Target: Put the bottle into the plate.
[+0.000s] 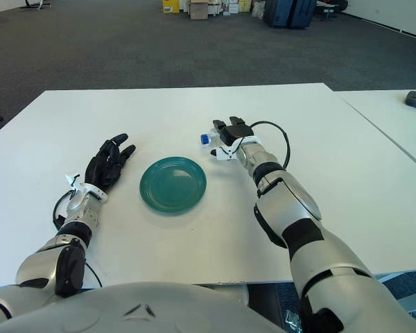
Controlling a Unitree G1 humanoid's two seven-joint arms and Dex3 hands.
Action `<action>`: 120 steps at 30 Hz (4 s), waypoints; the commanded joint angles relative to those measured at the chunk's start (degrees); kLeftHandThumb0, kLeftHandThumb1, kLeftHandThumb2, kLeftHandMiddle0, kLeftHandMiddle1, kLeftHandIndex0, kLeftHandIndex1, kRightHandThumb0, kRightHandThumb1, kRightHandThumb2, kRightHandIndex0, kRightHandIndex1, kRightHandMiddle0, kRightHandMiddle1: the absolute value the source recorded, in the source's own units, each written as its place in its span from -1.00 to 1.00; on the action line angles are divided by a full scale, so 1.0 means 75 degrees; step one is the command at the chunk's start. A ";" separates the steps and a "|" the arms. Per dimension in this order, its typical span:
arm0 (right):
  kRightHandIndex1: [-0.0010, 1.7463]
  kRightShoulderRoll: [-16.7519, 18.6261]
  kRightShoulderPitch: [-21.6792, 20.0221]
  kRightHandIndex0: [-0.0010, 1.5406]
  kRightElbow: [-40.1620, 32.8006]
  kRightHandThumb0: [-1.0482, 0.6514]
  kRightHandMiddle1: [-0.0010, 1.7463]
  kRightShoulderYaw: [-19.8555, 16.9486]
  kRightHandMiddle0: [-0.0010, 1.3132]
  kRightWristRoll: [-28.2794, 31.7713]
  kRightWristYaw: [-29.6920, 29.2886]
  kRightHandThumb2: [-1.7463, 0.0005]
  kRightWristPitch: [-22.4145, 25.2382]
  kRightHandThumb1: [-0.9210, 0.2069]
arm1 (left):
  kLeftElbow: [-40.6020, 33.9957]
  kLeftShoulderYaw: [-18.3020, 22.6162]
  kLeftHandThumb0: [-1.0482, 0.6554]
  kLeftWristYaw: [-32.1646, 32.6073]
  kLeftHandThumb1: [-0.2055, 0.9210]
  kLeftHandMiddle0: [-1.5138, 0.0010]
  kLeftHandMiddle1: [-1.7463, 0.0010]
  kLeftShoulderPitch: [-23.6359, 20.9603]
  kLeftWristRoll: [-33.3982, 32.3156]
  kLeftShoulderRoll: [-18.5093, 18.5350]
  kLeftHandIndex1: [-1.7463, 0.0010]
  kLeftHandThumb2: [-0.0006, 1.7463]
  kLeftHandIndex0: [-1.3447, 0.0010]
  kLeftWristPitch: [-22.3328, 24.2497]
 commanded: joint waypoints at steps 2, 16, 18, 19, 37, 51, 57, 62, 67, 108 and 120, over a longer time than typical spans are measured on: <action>-1.00 -0.0142 -0.0365 -0.99 0.0024 -0.98 -0.94 -0.0069 -0.94 0.0087 -0.0127 0.14 0.0094 -1.00 | 0.0084 0.0021 -0.50 -0.0001 1.00 0.29 0.10 0.0270 -0.0012 0.0028 -0.21 -0.25 0.64 0.0249; -1.00 -0.0234 -0.0462 -0.98 0.0032 -0.97 -0.81 -0.0037 -1.00 0.0056 -0.0308 0.15 0.0239 -1.00 | -0.0044 0.0033 -0.47 -0.0109 1.00 0.28 0.09 0.0336 -0.0066 0.0073 -0.25 -0.26 0.57 0.0314; -1.00 -0.0244 -0.0448 -0.98 0.0037 -0.97 -0.81 -0.0036 -1.00 0.0058 -0.0302 0.14 0.0247 -1.00 | -0.0060 0.0042 -0.47 -0.0141 1.00 0.28 0.09 0.0347 -0.0079 0.0072 -0.25 -0.25 0.56 0.0305; -1.00 -0.0244 -0.0444 -0.98 0.0038 -0.97 -0.81 -0.0035 -1.00 0.0059 -0.0301 0.14 0.0250 -1.00 | -0.0066 0.0045 -0.47 -0.0153 1.00 0.28 0.09 0.0353 -0.0084 0.0075 -0.25 -0.25 0.56 0.0304; -1.00 -0.0152 -0.0250 -1.00 0.0077 -0.97 -0.83 -0.0127 -1.00 0.0161 -0.0016 0.13 0.0163 -1.00 | -0.0363 0.0107 -0.48 -0.0307 1.00 0.29 0.10 0.0568 -0.0199 0.0053 -0.25 -0.26 0.58 0.0364; -0.99 -0.0036 -0.0095 -0.98 0.0076 -0.96 -0.84 -0.0305 -1.00 0.0311 0.0261 0.14 0.0040 -1.00 | -0.1301 0.0051 -0.47 -0.0486 1.00 0.27 0.08 0.1205 -0.0338 -0.0001 -0.26 -0.29 0.54 0.0531; -0.99 0.0012 -0.0024 -0.97 0.0071 -0.94 -0.84 -0.0327 -1.00 0.0380 0.0314 0.15 -0.0004 -1.00 | -0.1843 0.0004 -0.46 -0.0507 1.00 0.27 0.09 0.1553 -0.0407 -0.0030 -0.26 -0.28 0.50 0.0668; -0.99 0.0054 0.0076 -0.96 0.0072 -0.92 -0.83 -0.0344 -1.00 0.0434 0.0329 0.17 -0.0014 -1.00 | -0.2329 -0.0067 -0.47 -0.0517 1.00 0.27 0.09 0.1847 -0.0455 -0.0047 -0.26 -0.26 0.48 0.0759; -0.99 0.0111 0.0251 -0.95 0.0089 -0.91 -0.84 -0.0323 -1.00 0.0416 0.0290 0.20 0.0016 -1.00 | -0.2817 -0.0130 -0.48 -0.0557 1.00 0.27 0.10 0.2142 -0.0531 -0.0054 -0.26 -0.24 0.48 0.0874; -0.94 0.0128 0.0587 -0.57 0.0066 -0.64 -0.46 -0.0352 -1.00 0.0498 0.0376 0.65 -0.0038 -1.00 | -0.3639 -0.0157 -0.52 -0.0708 1.00 0.29 0.14 0.2569 -0.0893 0.0179 -0.25 -0.28 0.52 0.1605; 0.06 0.0129 0.0531 -0.55 0.0060 -0.21 0.33 -0.0149 -1.00 0.0365 -0.0083 0.43 0.0074 -0.66 | -0.3466 -0.0147 -0.53 -0.0650 1.00 0.30 0.14 0.2499 -0.0845 0.0188 -0.25 -0.30 0.54 0.1518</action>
